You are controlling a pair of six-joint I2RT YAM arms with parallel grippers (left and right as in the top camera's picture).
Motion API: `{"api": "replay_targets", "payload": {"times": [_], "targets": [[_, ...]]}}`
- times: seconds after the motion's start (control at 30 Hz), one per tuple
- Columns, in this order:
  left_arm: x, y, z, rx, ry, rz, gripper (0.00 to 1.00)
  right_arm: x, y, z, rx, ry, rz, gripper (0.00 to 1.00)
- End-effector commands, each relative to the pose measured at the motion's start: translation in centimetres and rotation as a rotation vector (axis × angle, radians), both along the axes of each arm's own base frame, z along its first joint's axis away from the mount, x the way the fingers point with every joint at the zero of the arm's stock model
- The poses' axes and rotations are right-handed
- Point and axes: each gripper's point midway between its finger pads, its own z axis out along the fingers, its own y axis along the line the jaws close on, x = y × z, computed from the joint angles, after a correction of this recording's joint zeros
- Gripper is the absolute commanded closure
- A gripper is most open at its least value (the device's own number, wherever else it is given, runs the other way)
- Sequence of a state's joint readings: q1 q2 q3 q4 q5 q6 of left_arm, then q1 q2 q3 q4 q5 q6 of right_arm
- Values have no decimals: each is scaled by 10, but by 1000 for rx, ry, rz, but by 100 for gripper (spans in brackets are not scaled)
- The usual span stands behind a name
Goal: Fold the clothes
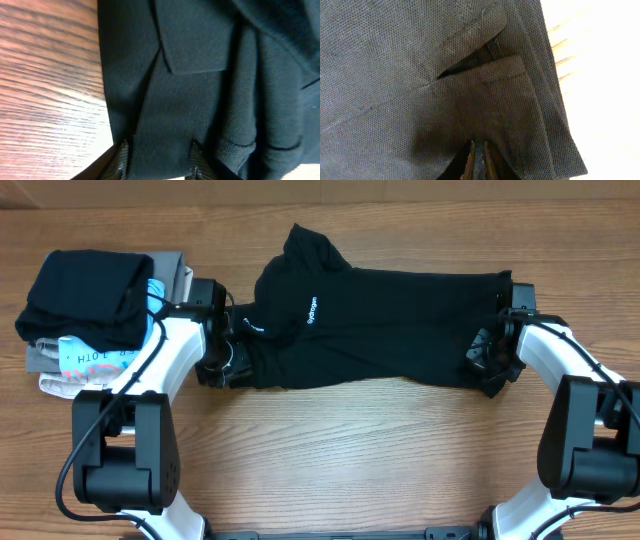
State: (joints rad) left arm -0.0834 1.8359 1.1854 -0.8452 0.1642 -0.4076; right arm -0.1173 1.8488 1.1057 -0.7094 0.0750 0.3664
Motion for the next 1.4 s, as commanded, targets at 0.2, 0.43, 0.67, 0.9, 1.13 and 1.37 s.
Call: {"api": "replay_targets", "payload": {"times": [0.2, 0.43, 0.67, 0.9, 1.13, 1.37], "targets": [[-10, 2, -13, -1, 28, -33, 96, -1, 0, 0, 3, -2, -10, 88], [-10, 34, -15, 153, 26, -25, 96, -1, -1, 0, 3, -2, -10, 92], [-7, 63, -14, 258, 19, -18, 96, -1, -1, 0, 3, -2, -10, 92], [5, 82, -14, 262, -27, 18, 96, -1, -1, 0, 2, -1, -10, 92], [12, 80, -13, 245, -55, 23, 96, 0, -2, 7, -2, 4, -6, 96], [9, 77, -13, 231, -46, 20, 96, -10, -10, 46, 91, 64, -61, 86]]}}
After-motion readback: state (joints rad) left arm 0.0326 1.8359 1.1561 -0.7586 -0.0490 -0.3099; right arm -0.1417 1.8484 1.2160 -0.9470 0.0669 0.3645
